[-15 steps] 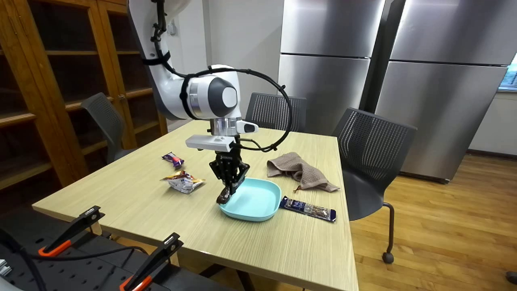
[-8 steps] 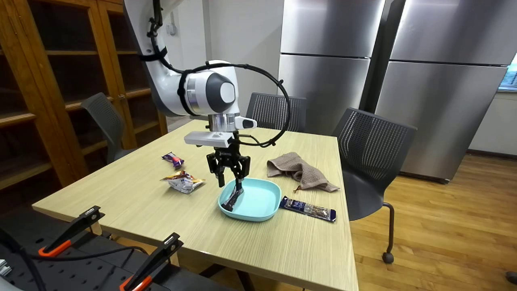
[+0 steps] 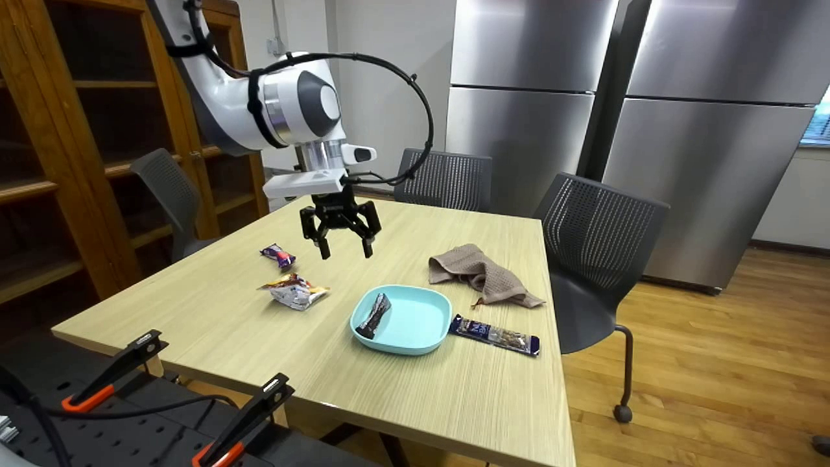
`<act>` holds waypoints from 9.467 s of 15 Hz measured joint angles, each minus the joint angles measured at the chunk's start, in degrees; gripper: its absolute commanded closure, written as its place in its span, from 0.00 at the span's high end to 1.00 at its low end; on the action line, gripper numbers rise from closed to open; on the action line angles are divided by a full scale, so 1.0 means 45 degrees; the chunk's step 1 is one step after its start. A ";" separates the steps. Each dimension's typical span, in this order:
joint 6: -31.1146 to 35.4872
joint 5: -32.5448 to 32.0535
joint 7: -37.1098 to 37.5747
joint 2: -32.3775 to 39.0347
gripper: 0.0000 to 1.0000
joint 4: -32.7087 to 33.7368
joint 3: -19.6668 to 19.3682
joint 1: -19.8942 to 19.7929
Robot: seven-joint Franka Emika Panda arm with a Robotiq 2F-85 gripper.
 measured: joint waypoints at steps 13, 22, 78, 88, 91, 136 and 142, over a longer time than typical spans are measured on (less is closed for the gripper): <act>-0.0632 -0.0708 0.0091 -0.0828 1.00 0.0149 0.0108 0.0904; -0.0437 -0.1211 0.0091 -0.0677 1.00 0.0251 0.0377 0.0926; 0.1984 -0.1592 -0.5595 0.5977 0.06 0.6434 0.2747 0.1379; 0.2150 -0.1219 -0.2941 0.3949 0.06 0.4669 0.1795 0.1737; 0.2544 -0.0741 -0.2015 0.3138 0.06 0.3460 0.1341 0.1718; 0.5021 0.0954 -0.2211 0.1719 0.06 -0.1772 -0.0953 -0.2737; 0.5075 0.0955 -0.2217 0.1956 0.48 -0.1511 -0.0935 -0.2727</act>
